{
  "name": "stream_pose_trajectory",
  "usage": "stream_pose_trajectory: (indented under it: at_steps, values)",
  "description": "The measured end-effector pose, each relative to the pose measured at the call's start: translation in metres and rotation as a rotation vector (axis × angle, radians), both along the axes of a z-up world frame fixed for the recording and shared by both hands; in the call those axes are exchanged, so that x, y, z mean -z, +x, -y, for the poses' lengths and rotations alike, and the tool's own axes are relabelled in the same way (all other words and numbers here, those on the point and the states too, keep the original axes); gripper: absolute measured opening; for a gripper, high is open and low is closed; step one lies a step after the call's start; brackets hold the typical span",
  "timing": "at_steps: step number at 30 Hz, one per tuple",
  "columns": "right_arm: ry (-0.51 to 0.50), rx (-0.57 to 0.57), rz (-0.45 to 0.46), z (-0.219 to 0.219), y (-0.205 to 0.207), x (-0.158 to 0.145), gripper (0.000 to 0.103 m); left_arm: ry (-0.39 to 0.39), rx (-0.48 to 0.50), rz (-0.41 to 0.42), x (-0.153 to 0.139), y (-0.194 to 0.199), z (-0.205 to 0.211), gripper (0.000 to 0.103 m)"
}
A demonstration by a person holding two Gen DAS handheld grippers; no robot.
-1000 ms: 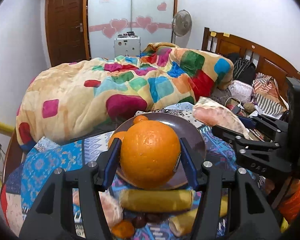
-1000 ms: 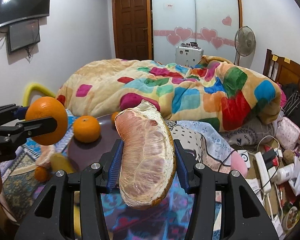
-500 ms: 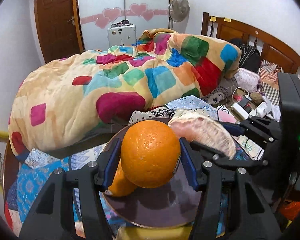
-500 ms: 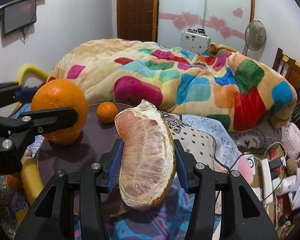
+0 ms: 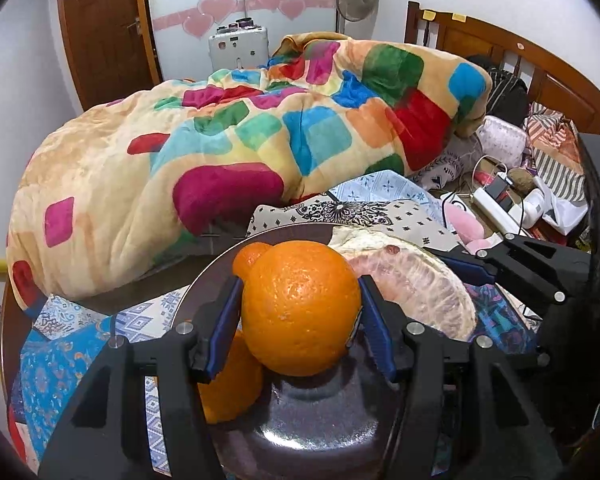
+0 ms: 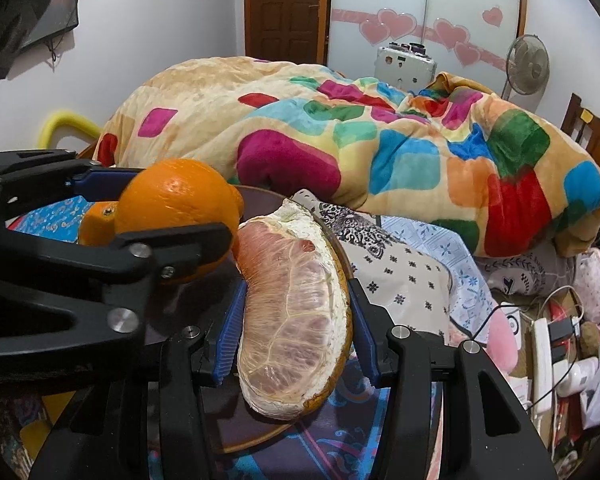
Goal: Organize fruits
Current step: 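Lift both fruits onto the brown plate and release them, then withdraw both grippers and move toward the mandarin and yellow cylinder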
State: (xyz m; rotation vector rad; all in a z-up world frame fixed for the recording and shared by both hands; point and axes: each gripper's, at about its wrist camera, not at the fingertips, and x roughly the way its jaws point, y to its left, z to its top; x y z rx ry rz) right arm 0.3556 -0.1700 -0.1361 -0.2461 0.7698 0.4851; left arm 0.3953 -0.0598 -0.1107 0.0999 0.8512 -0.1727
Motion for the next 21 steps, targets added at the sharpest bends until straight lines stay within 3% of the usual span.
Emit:
stream_pose_trajectory:
  at_steps: [6, 9, 14, 21]
  values:
    - [-0.003, -0.011, 0.005, 0.001, -0.004, 0.0, 0.047, -0.041, -0.005, -0.054, 0.008, 0.007, -0.005, 0.057]
    - [-0.008, -0.015, 0.009, 0.003, -0.008, -0.002, 0.047, -0.036, -0.018, 0.011, -0.002, 0.002, -0.006, 0.058]
    - [-0.014, -0.008, 0.035, 0.008, -0.02, -0.01, 0.047, -0.018, -0.016, 0.039, -0.017, -0.007, -0.003, 0.058]
    - [0.025, -0.011, 0.079, 0.014, -0.048, -0.032, 0.047, -0.01, -0.025, 0.101, -0.044, -0.05, -0.012, 0.058]
